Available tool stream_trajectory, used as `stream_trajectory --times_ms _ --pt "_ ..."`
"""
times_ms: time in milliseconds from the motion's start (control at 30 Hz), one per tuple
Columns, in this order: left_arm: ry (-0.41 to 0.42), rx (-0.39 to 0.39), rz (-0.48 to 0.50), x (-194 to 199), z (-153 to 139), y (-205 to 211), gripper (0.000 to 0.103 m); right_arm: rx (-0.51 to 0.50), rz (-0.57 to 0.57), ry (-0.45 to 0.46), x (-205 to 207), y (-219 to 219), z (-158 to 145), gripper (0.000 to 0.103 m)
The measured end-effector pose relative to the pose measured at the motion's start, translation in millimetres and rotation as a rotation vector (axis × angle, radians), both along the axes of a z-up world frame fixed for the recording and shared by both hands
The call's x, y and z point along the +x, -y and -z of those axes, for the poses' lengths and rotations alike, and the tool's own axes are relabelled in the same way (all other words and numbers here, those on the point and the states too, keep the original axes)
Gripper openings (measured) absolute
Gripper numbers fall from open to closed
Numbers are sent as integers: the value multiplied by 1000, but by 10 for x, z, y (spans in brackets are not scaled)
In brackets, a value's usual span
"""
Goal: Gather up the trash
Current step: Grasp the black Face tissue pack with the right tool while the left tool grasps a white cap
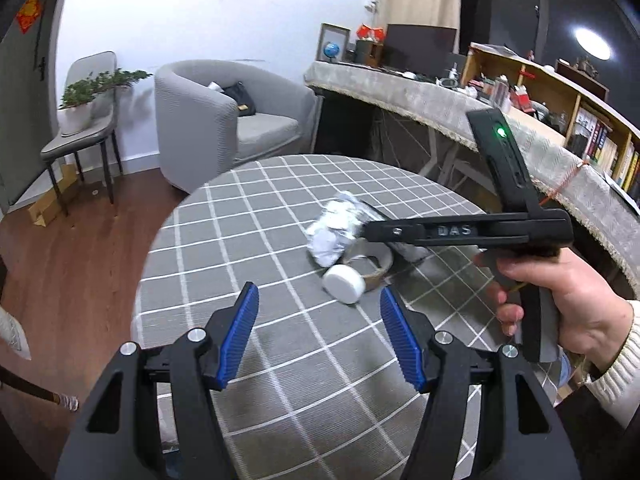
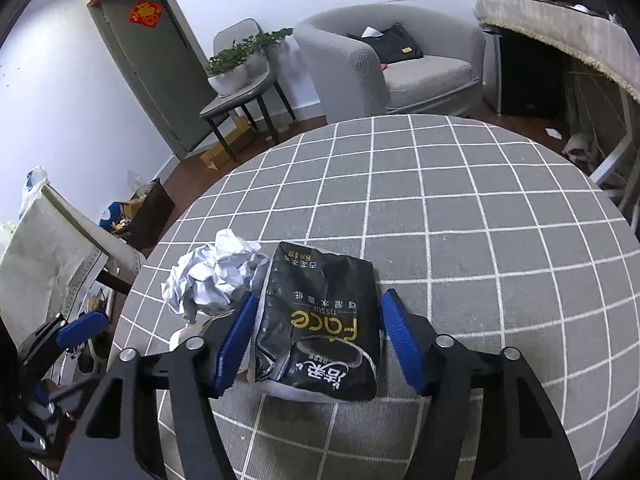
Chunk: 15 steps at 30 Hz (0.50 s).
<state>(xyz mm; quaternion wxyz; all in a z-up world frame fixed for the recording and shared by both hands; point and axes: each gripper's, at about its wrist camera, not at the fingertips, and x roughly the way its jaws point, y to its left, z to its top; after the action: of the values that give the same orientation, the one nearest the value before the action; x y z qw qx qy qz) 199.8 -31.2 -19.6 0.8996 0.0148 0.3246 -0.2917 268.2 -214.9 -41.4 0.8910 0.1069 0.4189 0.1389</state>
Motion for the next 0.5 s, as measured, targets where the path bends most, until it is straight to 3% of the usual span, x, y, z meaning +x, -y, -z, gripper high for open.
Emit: stream_trajectory --times_ms 100,500 --pt "-6 -2 11 23 30 68 66 34 -4 3 7 39 5 53" --pt "-26 33 3 193 154 228 65 60 17 30 -30 325 -73 52"
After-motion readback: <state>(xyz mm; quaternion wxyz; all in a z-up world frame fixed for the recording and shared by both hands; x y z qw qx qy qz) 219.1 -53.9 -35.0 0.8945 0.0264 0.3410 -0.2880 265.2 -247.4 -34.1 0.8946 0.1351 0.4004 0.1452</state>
